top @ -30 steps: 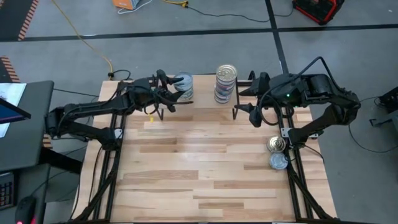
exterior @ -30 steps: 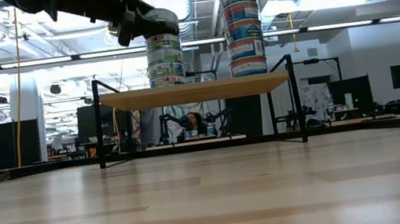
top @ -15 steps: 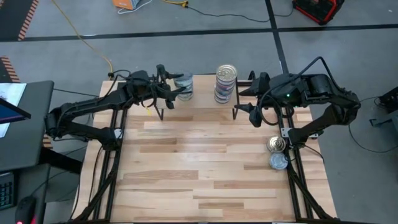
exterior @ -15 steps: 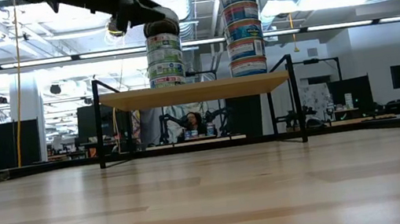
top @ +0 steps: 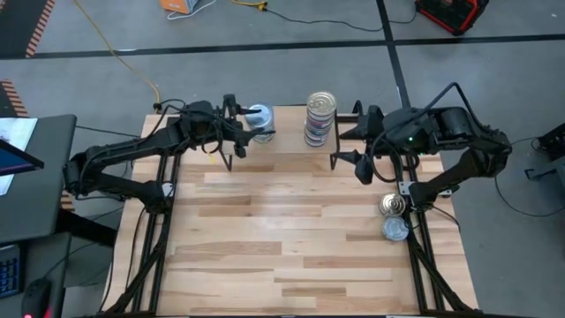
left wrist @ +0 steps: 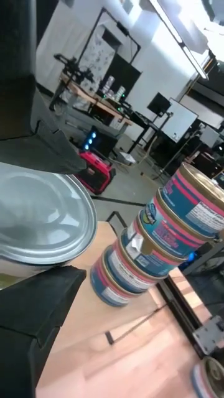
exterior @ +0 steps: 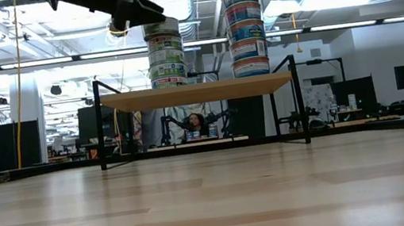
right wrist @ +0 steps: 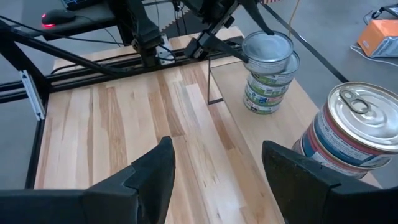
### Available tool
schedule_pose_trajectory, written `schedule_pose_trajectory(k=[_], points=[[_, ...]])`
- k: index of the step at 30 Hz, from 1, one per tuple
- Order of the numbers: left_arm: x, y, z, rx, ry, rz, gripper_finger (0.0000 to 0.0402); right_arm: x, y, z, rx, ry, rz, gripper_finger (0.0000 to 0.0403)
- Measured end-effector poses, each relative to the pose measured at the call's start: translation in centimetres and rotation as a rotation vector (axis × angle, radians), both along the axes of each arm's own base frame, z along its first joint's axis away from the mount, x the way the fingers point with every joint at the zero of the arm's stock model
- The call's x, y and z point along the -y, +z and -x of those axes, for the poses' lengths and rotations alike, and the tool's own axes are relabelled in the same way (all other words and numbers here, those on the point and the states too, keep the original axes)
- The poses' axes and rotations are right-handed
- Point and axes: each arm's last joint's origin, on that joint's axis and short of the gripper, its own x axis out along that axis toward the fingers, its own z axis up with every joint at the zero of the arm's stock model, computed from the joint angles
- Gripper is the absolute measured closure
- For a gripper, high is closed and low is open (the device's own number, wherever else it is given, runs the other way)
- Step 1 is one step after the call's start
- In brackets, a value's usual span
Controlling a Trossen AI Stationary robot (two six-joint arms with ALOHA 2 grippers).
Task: Stack canned seafood by type on shelf
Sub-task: Stack the green tuna can on top of the green tuna can on the shelf
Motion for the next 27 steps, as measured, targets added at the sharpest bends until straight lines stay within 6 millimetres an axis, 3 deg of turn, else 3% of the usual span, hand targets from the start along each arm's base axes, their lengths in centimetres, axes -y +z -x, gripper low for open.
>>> schedule_pose_trajectory(k=[5,18,27], points=[[-0.64,0.05,0.23,-0.001,0.029,-0.022,0.0158,0.02,0.00,0.00,0.000,-0.001,0.000,0.0137],[-0.18,0.34,0.05,0.023,-0.067,-0.038,0.0158,0.02,0.01,-0.01,0.001,-0.001,0.001,0.0137],[0.10,0.86,0.61,0.034,-0.043,-0.058,0.0158,0.03,-0.03,0.02,-0.006,0.002,0.007,0.0137]])
